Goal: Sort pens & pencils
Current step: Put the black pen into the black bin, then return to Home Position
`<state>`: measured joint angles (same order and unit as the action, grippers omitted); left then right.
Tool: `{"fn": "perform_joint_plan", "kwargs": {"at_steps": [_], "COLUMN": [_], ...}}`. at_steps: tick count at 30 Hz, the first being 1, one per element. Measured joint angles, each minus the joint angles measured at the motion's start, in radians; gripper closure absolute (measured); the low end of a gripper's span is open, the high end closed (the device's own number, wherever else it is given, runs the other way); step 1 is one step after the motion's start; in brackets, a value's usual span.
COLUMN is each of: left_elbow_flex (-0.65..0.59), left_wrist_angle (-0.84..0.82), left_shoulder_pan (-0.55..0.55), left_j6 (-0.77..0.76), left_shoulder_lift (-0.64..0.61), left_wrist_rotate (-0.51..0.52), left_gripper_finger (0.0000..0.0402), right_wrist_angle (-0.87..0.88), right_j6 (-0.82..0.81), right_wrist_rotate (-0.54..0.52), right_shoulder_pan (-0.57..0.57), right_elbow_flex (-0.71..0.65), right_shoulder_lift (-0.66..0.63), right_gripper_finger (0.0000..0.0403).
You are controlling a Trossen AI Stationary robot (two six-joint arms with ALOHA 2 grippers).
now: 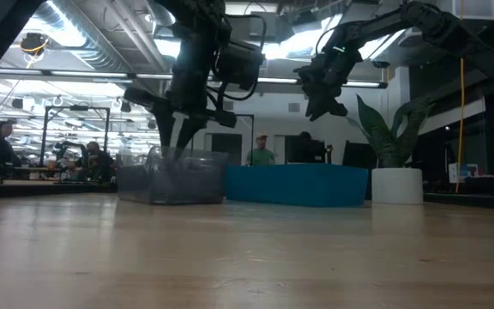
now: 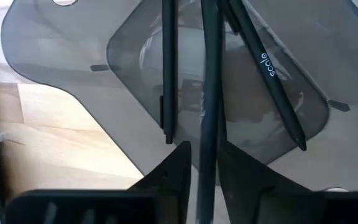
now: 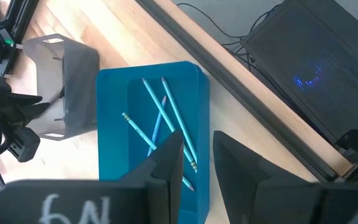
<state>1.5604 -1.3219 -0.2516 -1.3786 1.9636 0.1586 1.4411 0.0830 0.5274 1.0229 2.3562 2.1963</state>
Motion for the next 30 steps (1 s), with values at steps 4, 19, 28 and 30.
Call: {"fn": "perform_joint_plan", "kwargs": {"at_steps": [4,19,28,30], "left_elbow_flex": [0.000,0.269,0.524,0.527], "left_wrist_angle": [0.000,-0.160,-0.248,-0.249], "left_shoulder_pan": [0.000,0.036,0.115,0.131], "left_j6": [0.003,0.129,0.380,0.446], "left_shoulder_lift": [0.000,-0.050,-0.195,-0.232], "left_wrist_rotate": [0.007,0.228,0.458,0.481], "left_gripper_finger": [0.0313,0.0306,0.0305,0.0305], "right_wrist_angle": [0.003,-0.026,-0.123,-0.206], "right_j6": [0.000,0.001,-0.062,-0.111], "right_wrist_rotate": [0.000,0.323,0.720,0.770], "right_shoulder_pan": [0.000,-0.028,-0.147,-0.179], "right_elbow_flex": [0.000,0.000,0.000,0.000], "right_shoulder_lift": [0.000,0.000,-0.070,-0.125], "right_gripper_finger": [0.0313,0.0313,0.0313,0.0313]}}
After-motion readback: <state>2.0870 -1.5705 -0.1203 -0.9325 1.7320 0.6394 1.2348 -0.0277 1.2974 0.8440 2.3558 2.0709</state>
